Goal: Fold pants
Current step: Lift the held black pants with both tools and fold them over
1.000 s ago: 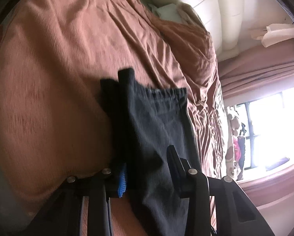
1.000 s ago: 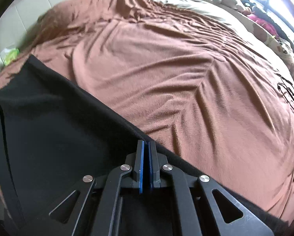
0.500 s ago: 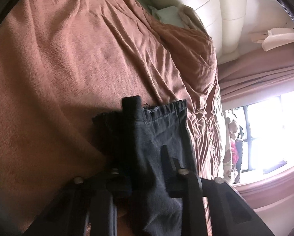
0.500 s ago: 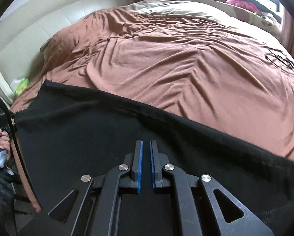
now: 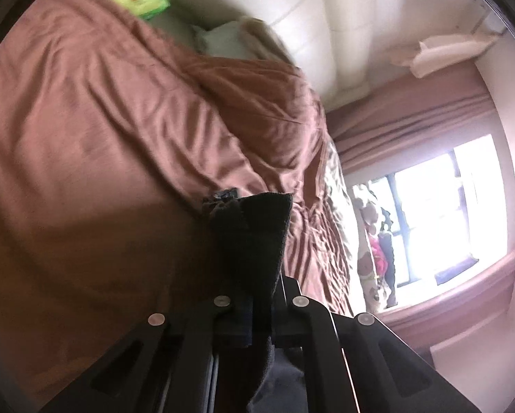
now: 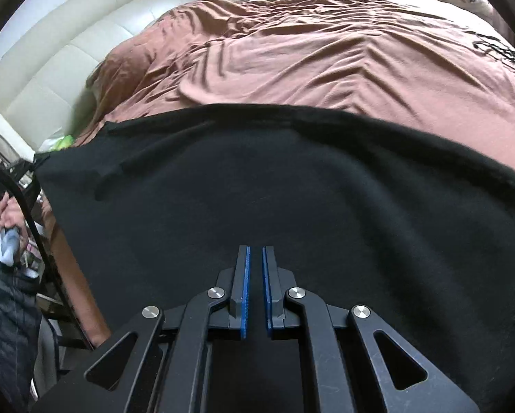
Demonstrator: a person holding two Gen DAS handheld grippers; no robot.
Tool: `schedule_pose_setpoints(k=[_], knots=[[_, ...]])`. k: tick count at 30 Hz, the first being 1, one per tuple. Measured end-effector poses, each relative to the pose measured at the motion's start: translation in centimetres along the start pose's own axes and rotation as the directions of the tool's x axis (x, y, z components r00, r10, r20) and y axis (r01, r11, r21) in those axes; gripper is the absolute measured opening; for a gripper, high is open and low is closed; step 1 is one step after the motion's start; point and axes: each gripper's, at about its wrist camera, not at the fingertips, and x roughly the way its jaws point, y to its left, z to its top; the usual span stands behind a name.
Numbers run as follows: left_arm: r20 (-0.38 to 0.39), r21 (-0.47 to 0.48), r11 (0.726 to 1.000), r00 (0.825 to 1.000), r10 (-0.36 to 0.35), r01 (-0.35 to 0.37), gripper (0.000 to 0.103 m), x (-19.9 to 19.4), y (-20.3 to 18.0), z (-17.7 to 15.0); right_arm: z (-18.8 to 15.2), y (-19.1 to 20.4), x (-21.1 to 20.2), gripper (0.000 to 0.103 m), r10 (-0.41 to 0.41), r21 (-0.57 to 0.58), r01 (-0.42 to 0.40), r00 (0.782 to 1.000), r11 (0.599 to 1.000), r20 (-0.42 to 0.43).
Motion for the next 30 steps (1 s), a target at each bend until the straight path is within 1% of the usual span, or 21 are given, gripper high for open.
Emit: schedule_pose_setpoints(k=[7, 10, 14, 18, 23, 24, 26, 28, 30], knots=[[-0.002, 0.058, 0.996, 0.998, -0.066, 0.067, 0.006, -0.1, -5.7, 0.5, -1.5, 1.2, 0.7, 0.004, 0.054, -0.001, -0.054, 0.998, 0.999, -0.01], [-0.007, 0.084, 0.992, 0.995, -0.097, 0.097, 0.005, -0.2, -8.3, 0.6, -2.6, 1.9, 1.1, 0.004, 0.055, -0.017, -0.056, 0.998, 0.998, -0.035], [-0.006, 0.115, 0.984, 0.99, -0.139, 0.139, 0.005, -0.7, -11.3, 0.6, -4.0, 3.1, 1.2, 0.004, 0.077, -0.026, -0.078, 0.995, 0.997, -0.062], [-0.014, 0.146, 0.973, 0.984, -0.176, 0.176, 0.004, -1.4, -14.0, 0.2, -5.6, 3.6, 0.5, 0.004, 0.148, -0.03, -0.151, 0.986, 0.988, -0.071], [-0.021, 0.18, 0.96, 0.976, -0.216, 0.216, 0.004, -2.0, -17.1, -0.7, -5.2, 2.8, -0.1, 0.004, 0.184, -0.004, -0.184, 0.981, 0.983, -0.06], [-0.021, 0.185, 0.958, 0.975, -0.22, 0.22, 0.004, -2.1, -17.4, -0.8, -5.0, 2.5, -0.2, 0.004, 0.186, 0.004, -0.186, 0.981, 0.982, -0.053], [-0.018, 0.194, 0.954, 0.973, -0.229, 0.228, 0.004, -2.2, -18.3, -0.9, -4.5, 2.0, -0.4, 0.004, 0.164, 0.005, -0.164, 0.986, 0.986, -0.04], [-0.018, 0.199, 0.953, 0.973, -0.232, 0.23, 0.004, -2.0, -18.9, -1.1, -3.5, 1.1, 0.1, 0.004, 0.132, 0.016, -0.132, 0.99, 0.991, -0.042], [-0.023, 0.192, 0.954, 0.972, -0.232, 0.232, 0.004, -1.7, -19.2, -1.3, -2.9, 0.6, 0.6, 0.004, 0.117, 0.031, -0.115, 0.992, 0.993, -0.046]])
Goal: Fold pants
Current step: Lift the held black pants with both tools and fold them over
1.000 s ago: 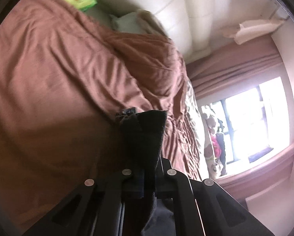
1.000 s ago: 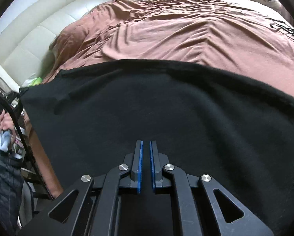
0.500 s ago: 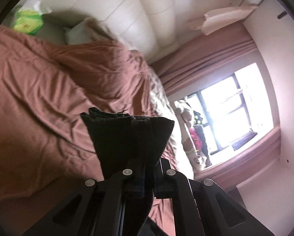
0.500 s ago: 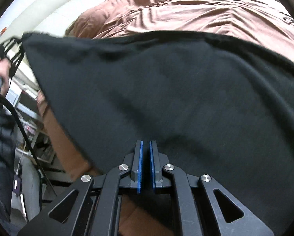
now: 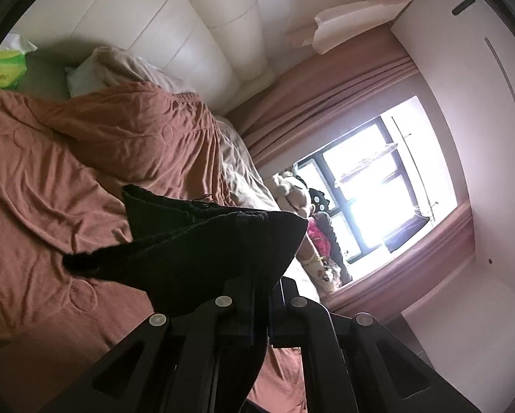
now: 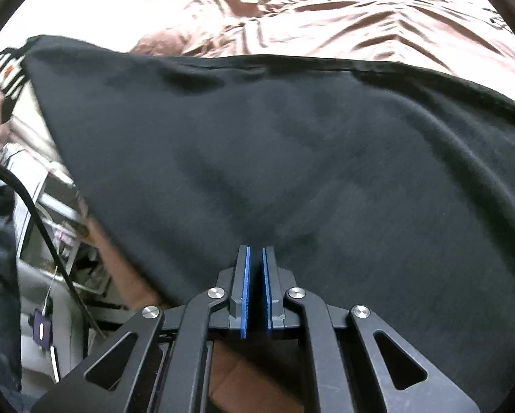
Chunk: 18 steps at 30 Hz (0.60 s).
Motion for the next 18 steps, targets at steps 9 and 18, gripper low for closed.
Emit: schedule_pose_setpoints(k=[9, 18], knots=[[-0.007, 0.03, 1.0, 1.0, -0.004, 0.004, 0.004, 0.7, -1.9, -0.2, 5.9, -3.4, 2.9, 0.004, -0.082, 0.113, 0.081, 0.997, 0.99, 0.011], [-0.014, 0.096, 0.994, 0.998, -0.055, 0.056, 0.004, 0.4, -5.6, -0.5, 10.7, -4.8, 5.2, 0.004, -0.153, 0.145, 0.147, 0.988, 0.979, 0.032]])
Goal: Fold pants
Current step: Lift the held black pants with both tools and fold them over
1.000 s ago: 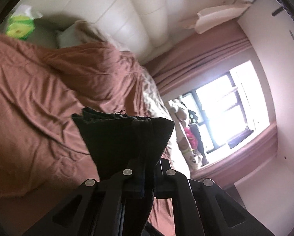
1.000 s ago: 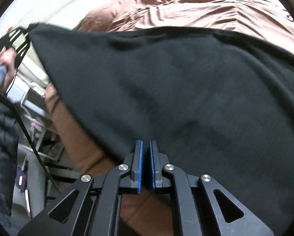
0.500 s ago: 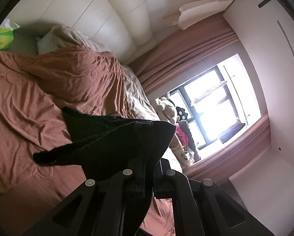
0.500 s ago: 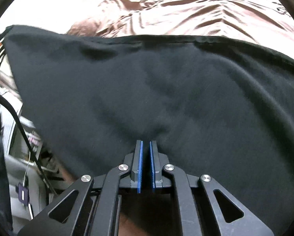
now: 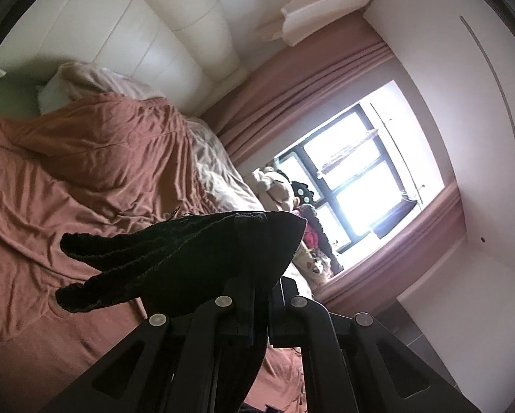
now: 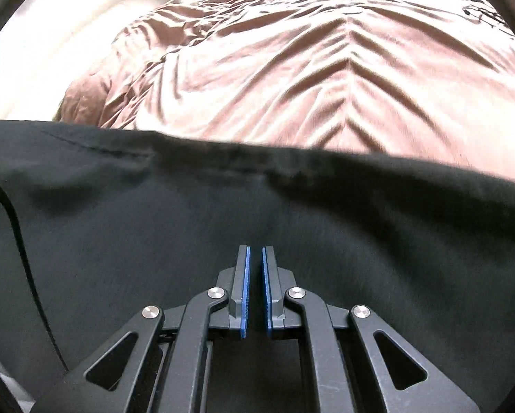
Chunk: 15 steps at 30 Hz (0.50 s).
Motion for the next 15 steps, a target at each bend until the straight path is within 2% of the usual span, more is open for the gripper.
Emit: schedule_pose_setpoints(k=[6, 15], knots=[[-0.007, 0.025, 1.0, 1.0, -0.012, 0.012, 0.004, 0.2, -1.8, -0.2, 0.8, 0.2, 0.6, 0.004, -0.006, 0.0, 0.006, 1.0, 1.0, -0.001], [-0.02, 0.058, 0.997, 0.999, -0.043, 0.044, 0.004, 0.2, -5.0, -1.2, -2.5, 0.6, -1.2, 0.004, 0.061, -0.029, -0.063, 0.997, 0.998, -0.048]])
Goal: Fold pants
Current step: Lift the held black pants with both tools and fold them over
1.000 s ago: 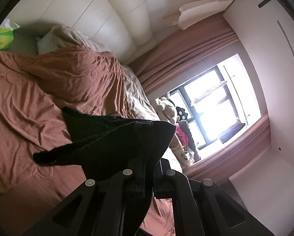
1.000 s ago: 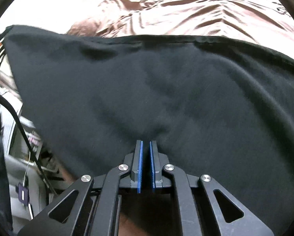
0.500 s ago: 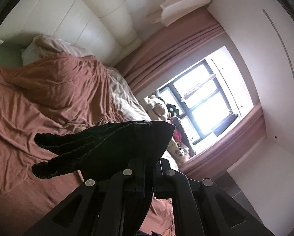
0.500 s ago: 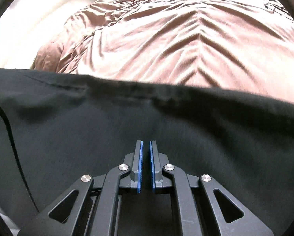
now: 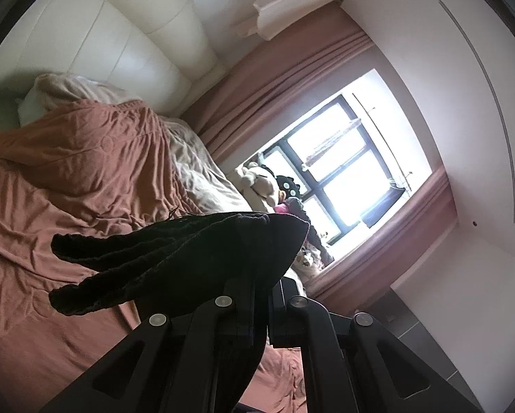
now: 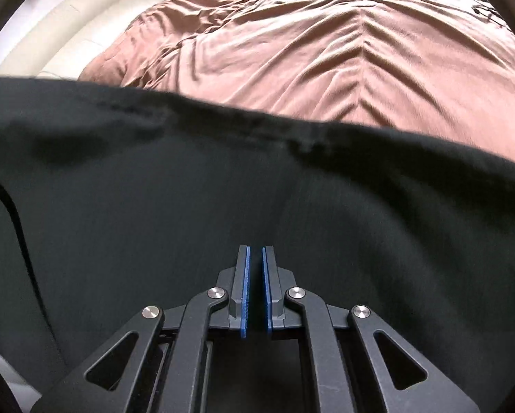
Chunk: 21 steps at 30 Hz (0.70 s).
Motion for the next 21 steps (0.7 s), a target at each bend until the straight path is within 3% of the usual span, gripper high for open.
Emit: schedule_pose_setpoints(k=[6, 16, 21], knots=[[-0.014, 0.034, 0.999, 0.999, -0.042, 0.042, 0.004, -0.2, -3.5, -0.8, -2.5, 0.2, -2.1, 0.004, 0.033, 0.0, -0.033, 0.999, 0.999, -0.008], [-0.06, 0.096, 0.987, 0.99, -0.124, 0.129, 0.004, 0.8, -10.1, -3.0, -9.5, -0.3, -7.4, 0.004, 0.151, -0.048, -0.152, 0.988, 0.987, -0.031], [-0.095, 0.112, 0.98, 0.983, -0.155, 0.166, 0.004, 1.6, -12.7, -4.6, -12.2, -1.5, -11.2, 0.004, 0.156, -0.062, -0.155, 0.988, 0.986, 0.019]])
